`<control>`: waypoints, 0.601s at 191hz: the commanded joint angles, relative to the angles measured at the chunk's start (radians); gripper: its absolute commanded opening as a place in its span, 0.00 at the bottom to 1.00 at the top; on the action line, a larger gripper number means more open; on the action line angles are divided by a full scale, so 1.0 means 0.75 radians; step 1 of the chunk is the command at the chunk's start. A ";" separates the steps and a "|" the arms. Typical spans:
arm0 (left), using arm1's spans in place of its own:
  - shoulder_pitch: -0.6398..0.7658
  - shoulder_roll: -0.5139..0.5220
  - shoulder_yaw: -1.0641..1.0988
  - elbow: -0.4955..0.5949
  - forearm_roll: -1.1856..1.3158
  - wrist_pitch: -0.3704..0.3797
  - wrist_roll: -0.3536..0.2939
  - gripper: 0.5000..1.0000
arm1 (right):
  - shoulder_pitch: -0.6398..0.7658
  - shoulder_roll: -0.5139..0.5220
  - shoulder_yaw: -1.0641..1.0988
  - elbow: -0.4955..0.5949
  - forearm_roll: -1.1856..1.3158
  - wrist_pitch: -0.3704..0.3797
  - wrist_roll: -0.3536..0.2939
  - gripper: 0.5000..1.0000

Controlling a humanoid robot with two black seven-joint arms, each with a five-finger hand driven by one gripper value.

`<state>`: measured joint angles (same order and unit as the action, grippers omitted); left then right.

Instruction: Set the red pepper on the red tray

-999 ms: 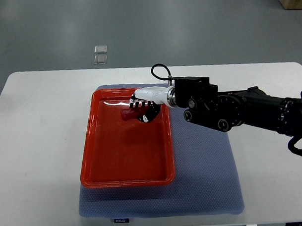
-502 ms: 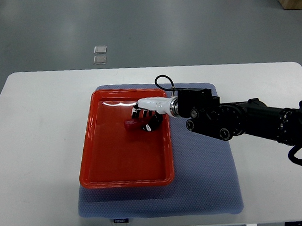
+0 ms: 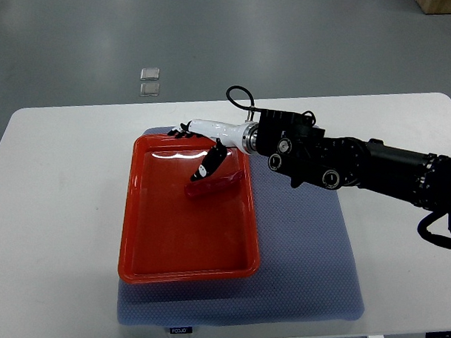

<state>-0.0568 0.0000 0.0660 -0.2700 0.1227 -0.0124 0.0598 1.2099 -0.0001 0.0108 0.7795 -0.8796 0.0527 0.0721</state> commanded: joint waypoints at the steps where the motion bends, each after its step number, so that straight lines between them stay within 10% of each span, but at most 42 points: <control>1: 0.000 0.000 0.000 0.000 0.000 0.000 0.000 1.00 | -0.089 -0.022 0.213 0.002 0.042 -0.001 0.051 0.79; 55: 0.000 0.000 0.004 -0.002 0.000 0.000 0.000 1.00 | -0.650 -0.043 1.129 0.000 0.526 0.040 0.119 0.79; 115: 0.000 0.000 0.008 -0.004 0.002 0.000 0.002 1.00 | -0.842 -0.027 1.274 -0.015 0.968 0.136 0.217 0.82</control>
<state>-0.0568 0.0000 0.0720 -0.2739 0.1244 -0.0111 0.0605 0.5957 -0.0058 0.9635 0.7744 -0.2357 0.1340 0.1882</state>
